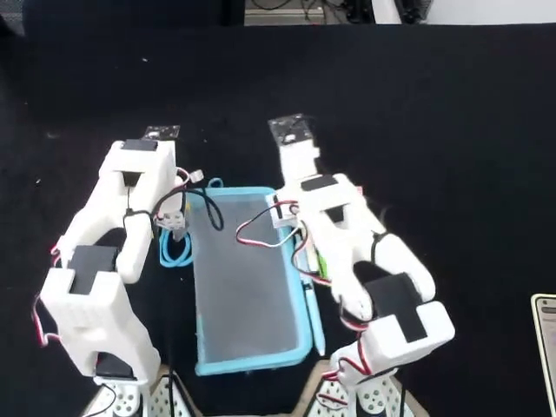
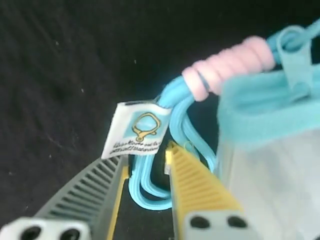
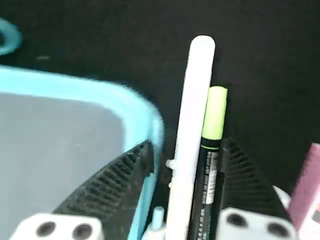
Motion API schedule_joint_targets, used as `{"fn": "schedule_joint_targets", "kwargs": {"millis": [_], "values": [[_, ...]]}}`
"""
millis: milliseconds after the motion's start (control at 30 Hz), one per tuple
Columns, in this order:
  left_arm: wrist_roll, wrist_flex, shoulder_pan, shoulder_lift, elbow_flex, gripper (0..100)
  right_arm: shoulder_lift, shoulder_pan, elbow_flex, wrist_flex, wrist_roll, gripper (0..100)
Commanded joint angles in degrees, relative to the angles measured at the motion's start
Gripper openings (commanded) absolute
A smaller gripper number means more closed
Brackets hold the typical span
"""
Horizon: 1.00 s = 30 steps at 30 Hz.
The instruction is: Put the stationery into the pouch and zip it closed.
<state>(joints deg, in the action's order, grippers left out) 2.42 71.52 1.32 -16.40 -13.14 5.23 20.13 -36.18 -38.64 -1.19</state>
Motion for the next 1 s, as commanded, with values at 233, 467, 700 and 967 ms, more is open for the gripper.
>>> {"fn": "schedule_joint_targets", "kwargs": {"millis": [233, 467, 700, 967], "values": [[-3.4, -0.8, 7.5, -15.1, 19.9, 13, -13.1, 1.1, -3.8, 0.1, 0.7, 24.3], [-3.3, 10.8, 8.0, -17.4, 29.2, 13, -18.7, 0.3, -8.2, -0.4, 1.0, 24.3], [-3.6, 15.3, 12.3, -17.4, 32.0, 13, -24.7, 6.4, -18.9, 10.1, 0.6, 24.3], [-3.7, 11.7, 17.9, -14.5, 25.4, 13, -24.7, 8.3, -24.5, 21.7, -5.9, 24.0]]}}
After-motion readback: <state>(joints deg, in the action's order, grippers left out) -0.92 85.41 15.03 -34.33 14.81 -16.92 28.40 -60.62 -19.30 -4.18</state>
